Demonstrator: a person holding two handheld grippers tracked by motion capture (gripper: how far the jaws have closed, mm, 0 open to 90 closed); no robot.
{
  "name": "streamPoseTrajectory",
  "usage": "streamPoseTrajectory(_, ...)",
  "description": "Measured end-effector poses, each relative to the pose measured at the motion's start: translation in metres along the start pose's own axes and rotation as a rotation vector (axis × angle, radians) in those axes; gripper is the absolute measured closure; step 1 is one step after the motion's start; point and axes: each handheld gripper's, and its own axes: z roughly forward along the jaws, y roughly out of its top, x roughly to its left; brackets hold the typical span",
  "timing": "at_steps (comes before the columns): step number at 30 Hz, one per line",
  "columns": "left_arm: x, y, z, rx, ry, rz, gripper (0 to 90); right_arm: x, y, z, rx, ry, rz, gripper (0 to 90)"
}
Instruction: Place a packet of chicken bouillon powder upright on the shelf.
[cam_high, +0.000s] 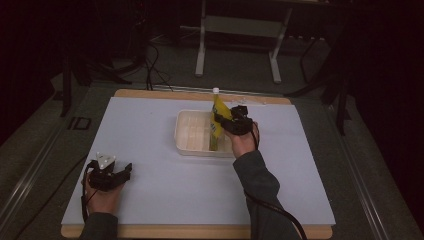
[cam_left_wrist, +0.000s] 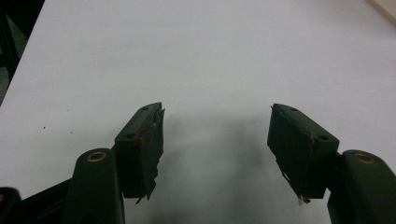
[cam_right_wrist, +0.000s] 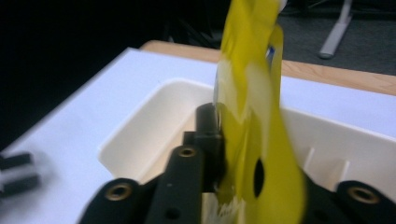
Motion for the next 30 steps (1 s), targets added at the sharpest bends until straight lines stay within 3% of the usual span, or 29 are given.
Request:
streamPoseTrajectory(2,0.000,0.000,0.000,0.002,0.000,0.001,35.7,0.001,-0.003,0.002,0.014,-0.013,-0.033,77.4)
streamPoseTrajectory(7,0.000,0.000,0.000,0.002,0.000,0.001,35.7,0.001,-0.009,0.004,0.054,-0.023,-0.042,56.8)
streamPoseTrajectory(14,0.000,0.000,0.000,0.002,0.001,0.001,35.6,0.004,-0.007,-0.001,0.122,-0.047,-0.074,39.3)
streamPoseTrajectory(21,0.000,0.000,0.000,0.002,0.003,0.001,35.6,0.010,-0.002,-0.012,0.164,-0.057,-0.117,32.1)
streamPoseTrajectory(30,0.000,0.000,0.000,0.001,0.004,-0.001,35.6,0.021,-0.001,-0.030,0.211,-0.059,-0.158,29.3)
